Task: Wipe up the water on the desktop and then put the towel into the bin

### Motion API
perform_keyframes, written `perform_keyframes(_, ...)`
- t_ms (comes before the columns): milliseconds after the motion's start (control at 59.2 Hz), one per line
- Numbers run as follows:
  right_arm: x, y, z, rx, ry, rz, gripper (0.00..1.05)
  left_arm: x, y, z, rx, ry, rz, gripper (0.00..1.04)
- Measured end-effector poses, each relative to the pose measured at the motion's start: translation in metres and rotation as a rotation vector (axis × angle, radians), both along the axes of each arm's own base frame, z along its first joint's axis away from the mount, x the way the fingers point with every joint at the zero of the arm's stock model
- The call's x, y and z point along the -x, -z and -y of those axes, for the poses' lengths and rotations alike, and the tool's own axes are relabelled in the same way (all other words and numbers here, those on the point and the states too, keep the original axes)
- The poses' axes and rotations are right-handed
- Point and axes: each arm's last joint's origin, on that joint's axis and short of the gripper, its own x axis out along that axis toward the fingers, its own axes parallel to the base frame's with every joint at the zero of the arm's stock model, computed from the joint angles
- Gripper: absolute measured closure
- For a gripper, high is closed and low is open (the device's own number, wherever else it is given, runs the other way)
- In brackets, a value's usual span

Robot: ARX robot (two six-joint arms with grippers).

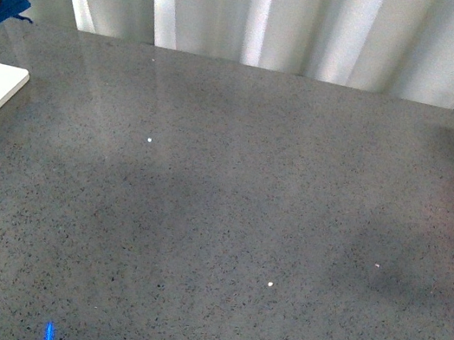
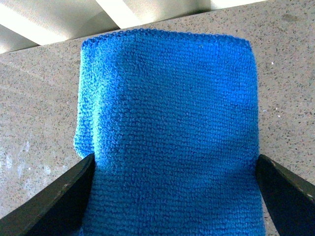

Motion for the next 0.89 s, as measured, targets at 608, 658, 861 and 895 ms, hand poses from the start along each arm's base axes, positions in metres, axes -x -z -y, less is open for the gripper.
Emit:
perform_keyframes(608, 0.000, 0.000, 0.000, 0.000, 0.000, 0.000, 0.07, 0.009, -0.007, 0.001, 0.002, 0.028, 0.048, 0.96)
perform_keyframes(658, 0.000, 0.000, 0.000, 0.000, 0.000, 0.000, 0.07, 0.011, -0.010, 0.007, 0.021, 0.058, 0.072, 1.00)
perform_keyframes(861, 0.000, 0.000, 0.000, 0.000, 0.000, 0.000, 0.07, 0.018, -0.058, 0.026, 0.166, 0.126, 0.225, 1.00)
perform_keyframes(895, 0.000, 0.000, 0.000, 0.000, 0.000, 0.000, 0.07, 0.020, -0.069, 0.029, 0.179, 0.135, 0.257, 1.00)
